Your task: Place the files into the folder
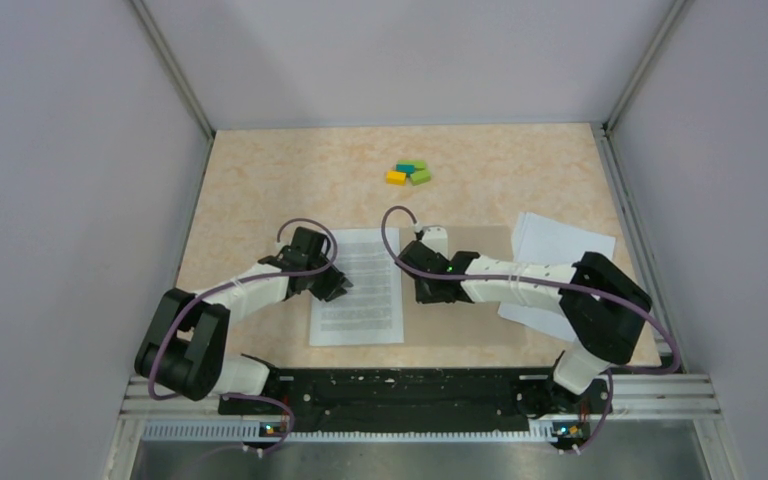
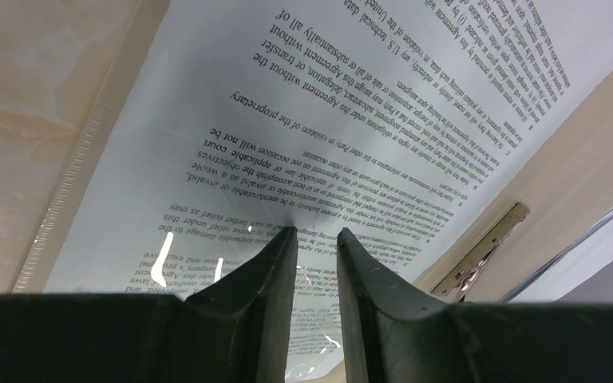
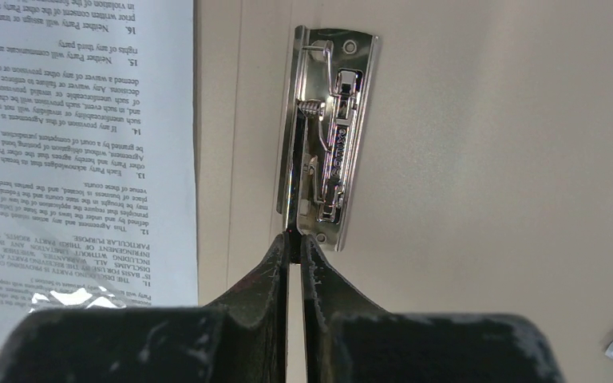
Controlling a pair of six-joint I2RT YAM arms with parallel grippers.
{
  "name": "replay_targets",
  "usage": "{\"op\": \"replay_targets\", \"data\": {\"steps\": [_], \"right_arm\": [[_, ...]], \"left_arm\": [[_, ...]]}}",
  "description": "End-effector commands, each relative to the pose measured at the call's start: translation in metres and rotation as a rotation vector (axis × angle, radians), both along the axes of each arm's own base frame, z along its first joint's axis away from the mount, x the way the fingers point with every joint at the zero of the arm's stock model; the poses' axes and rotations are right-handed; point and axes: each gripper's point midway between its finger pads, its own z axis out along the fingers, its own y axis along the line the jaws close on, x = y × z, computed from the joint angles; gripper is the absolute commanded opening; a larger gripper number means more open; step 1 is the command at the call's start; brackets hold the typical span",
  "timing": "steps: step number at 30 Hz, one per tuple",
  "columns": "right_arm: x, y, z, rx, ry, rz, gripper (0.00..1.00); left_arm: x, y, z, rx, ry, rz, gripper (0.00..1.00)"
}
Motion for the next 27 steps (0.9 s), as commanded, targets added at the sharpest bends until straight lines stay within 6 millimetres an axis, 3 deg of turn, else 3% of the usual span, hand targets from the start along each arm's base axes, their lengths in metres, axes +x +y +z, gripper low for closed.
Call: {"op": "replay_targets", "data": {"steps": [1,12,16,20,23,27], "right_arm": [[-0.002,-0.049,0.001,-0.198,0.038,-0.017,0.06],[0.06,-0.011,0.06,0.016,-0.085,-0.023,0.28],[0.078,-0.01,0.086,0.05,-0.142,-0.022,0.33],[0.068,-0.01,0.095,0.127,-0.14,0.014,0.31],[0.043,-0.001,0.087,0.219,-0.083,0.078,0.17],[0.012,0.009,0.076,0.269,-0.03,0.143,0.07]], "left_arm": [[-0.034,0.051,-0.042,0.247,0.15,0.027,0.33],[-0.006,0.026,-0.013,0.208,0.073,-0.115,0.35],[0.006,0.017,0.002,0.208,0.036,-0.169,0.38],[0.017,0.001,0.024,0.156,-0.011,-0.235,0.42],[0.024,-0.006,0.041,0.135,-0.056,-0.261,0.42],[0.031,-0.007,0.062,0.134,-0.111,-0.259,0.42]]}}
